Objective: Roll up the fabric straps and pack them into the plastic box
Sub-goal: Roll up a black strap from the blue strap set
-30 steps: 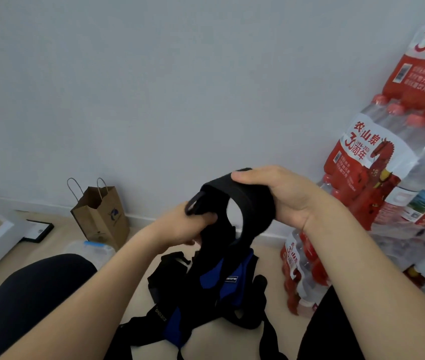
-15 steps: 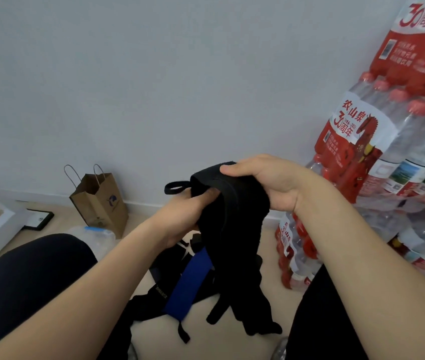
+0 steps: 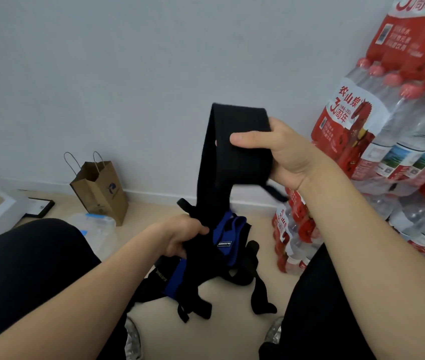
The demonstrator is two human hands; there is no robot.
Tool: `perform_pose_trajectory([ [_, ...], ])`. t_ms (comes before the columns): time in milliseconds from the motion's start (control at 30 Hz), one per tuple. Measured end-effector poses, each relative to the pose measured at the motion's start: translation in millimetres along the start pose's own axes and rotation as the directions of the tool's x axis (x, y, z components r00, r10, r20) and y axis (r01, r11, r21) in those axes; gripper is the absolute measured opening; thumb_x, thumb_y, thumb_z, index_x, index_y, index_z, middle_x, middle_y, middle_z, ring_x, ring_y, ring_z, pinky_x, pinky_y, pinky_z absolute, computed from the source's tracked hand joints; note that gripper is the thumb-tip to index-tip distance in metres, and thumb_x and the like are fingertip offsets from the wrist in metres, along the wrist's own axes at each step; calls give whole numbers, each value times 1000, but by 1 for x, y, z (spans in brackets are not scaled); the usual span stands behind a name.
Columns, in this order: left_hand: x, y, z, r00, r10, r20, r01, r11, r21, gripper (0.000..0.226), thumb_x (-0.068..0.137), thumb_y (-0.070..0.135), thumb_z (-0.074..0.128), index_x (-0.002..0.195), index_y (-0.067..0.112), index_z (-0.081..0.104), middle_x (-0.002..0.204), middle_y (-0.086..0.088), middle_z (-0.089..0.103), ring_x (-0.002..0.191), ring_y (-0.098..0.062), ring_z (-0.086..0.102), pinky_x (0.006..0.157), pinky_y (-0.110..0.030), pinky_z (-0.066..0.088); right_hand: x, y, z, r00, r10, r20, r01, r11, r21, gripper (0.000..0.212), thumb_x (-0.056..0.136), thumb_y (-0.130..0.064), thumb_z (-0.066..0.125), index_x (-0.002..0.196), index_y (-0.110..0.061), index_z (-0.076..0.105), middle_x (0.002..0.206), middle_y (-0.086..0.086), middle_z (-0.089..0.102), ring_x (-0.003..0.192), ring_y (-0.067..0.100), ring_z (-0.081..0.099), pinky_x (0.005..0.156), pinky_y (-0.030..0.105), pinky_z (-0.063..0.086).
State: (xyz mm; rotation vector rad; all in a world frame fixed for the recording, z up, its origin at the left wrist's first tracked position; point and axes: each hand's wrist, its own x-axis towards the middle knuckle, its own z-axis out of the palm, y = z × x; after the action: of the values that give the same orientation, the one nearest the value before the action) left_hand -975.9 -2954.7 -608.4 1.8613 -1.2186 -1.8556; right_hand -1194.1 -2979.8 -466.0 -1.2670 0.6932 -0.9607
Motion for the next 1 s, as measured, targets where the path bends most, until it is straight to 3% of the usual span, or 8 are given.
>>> perform_pose_trajectory([
  [100, 0, -9, 5, 972, -87, 220, 82, 996, 34, 36, 110, 11, 47, 143, -1, 58, 133, -20, 72, 111, -33, 74, 85, -45, 64, 1, 3, 5, 998, 9, -66, -14, 997, -79, 21, 98, -5, 74, 119, -1, 74, 106, 18, 81, 97, 33, 81, 75, 38, 65],
  [233, -1, -12, 3, 912, -167, 375, 139, 985, 99, 32, 108, 15, 49, 133, 3, 63, 104, -14, 78, 81, -25, 80, 65, -41, 69, 0, 4, 16, 969, 97, -227, -171, 926, -337, 27, 101, -27, 76, 98, -1, 74, 81, 20, 80, 66, 27, 77, 56, 29, 59],
  [333, 1, -15, 3, 912, -221, 345, 130, 954, 269, 34, 113, 27, 46, 130, 4, 65, 101, -14, 82, 84, -28, 82, 69, -41, 68, 4, 9, 26, 916, 204, -346, -296, 925, -238, 21, 93, -20, 85, 103, -3, 76, 85, 12, 82, 73, 25, 79, 60, 32, 63],
  [500, 2, -6, -6, 969, -204, 142, 141, 921, 363, 44, 115, 40, 39, 119, 3, 64, 107, -19, 78, 89, -37, 80, 70, -42, 67, 7, 22, 41, 852, 448, -271, -474, 880, -36, 17, 100, -9, 74, 113, 0, 67, 87, 17, 81, 69, 28, 81, 57, 36, 66],
  [633, -14, 24, -22, 998, 3, -71, -7, 998, -70, 49, 115, 42, 33, 125, 2, 58, 84, -18, 80, 72, -36, 81, 59, -41, 67, 8, 38, 47, 794, 510, -330, -588, 781, -209, 30, 107, -27, 69, 113, 2, 62, 78, 21, 80, 61, 25, 79, 40, 24, 55],
  [733, -32, 48, -32, 942, 267, -204, -320, 898, -301, 40, 112, 46, 42, 127, 11, 52, 101, -23, 75, 72, -35, 81, 55, -40, 64, 12, 48, 50, 810, 468, -353, -567, 779, -268, 34, 109, -28, 65, 117, 5, 61, 82, 24, 80, 64, 25, 78, 44, 23, 55],
  [867, -47, 60, -39, 782, 581, -227, -611, 786, -97, 17, 105, 31, 68, 118, 20, 70, 102, -14, 79, 82, -24, 80, 67, -35, 65, 23, 48, 50, 832, 440, -339, -474, 880, -22, 22, 112, -10, 56, 125, 7, 60, 100, 28, 78, 65, 26, 77, 52, 26, 58],
  [1000, -47, 66, -46, 707, 671, -224, -702, 702, -115, 12, 99, 16, 79, 109, 12, 81, 109, -22, 77, 90, -26, 81, 83, -34, 66, 26, 32, 37, 872, 418, -256, -416, 907, 63, 20, 107, 1, 60, 123, 10, 67, 111, 24, 78, 87, 29, 82, 70, 28, 65],
])
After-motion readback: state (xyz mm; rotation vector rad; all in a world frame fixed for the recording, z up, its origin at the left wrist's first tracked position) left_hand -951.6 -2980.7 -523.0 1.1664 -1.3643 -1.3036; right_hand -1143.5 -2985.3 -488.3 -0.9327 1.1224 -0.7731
